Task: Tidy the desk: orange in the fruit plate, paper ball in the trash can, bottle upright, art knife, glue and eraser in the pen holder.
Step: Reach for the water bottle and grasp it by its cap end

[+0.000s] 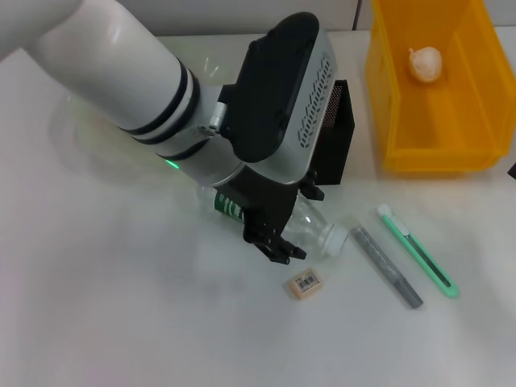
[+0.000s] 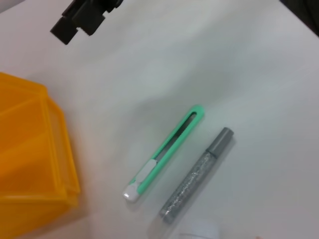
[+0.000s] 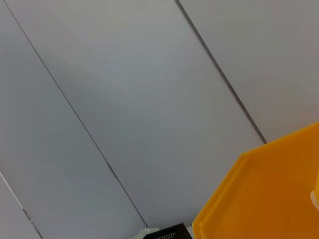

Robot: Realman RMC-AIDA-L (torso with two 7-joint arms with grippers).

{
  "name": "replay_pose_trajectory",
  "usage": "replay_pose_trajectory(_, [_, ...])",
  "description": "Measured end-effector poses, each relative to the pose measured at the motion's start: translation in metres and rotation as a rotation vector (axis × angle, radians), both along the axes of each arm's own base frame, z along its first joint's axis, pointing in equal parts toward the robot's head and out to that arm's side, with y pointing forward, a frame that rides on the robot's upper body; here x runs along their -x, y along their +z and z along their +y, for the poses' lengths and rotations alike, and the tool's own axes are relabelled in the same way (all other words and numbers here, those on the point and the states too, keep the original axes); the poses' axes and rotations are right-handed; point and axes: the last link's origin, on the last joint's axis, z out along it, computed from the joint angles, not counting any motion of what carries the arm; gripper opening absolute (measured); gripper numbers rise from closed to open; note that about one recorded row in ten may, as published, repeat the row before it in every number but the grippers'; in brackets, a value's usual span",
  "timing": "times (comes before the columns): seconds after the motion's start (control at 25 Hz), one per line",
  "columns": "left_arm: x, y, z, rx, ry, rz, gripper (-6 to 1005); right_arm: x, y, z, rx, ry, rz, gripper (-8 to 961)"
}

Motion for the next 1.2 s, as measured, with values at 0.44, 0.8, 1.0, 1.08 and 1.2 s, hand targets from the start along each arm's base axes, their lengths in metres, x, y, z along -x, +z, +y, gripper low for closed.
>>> replay_pose_trajectory(0.44, [-0.001, -0.023, 0.002, -0.064, -0.043, -0.023, 783, -0.001, -0.002, 0.000, -0.003, -0.005, -0.010, 710])
replay_pose_trajectory(0.8, [-0.001, -0.039, -0.006, -0.074, -0.073, -0.046, 783, -0.001, -0.003, -0.001, -0.007, -0.004, -0.014, 710])
replay_pose_trajectory(1.0, [-0.003, -0.048, -0.010, -0.074, -0.105, -0.040, 784, 0.001, -0.004, 0.001, -0.009, 0.001, -0.015, 710])
replay_pose_trajectory(1.08, [-0.002, -0.051, -0.010, -0.075, -0.113, -0.034, 784, 0.000, -0.004, 0.001, -0.012, 0.001, -0.017, 710])
replay_pose_trajectory(1.2, [0.003, -0.055, -0.010, -0.081, -0.125, -0.016, 784, 0.001, -0.005, 0.000, -0.014, 0.003, -0.020, 710])
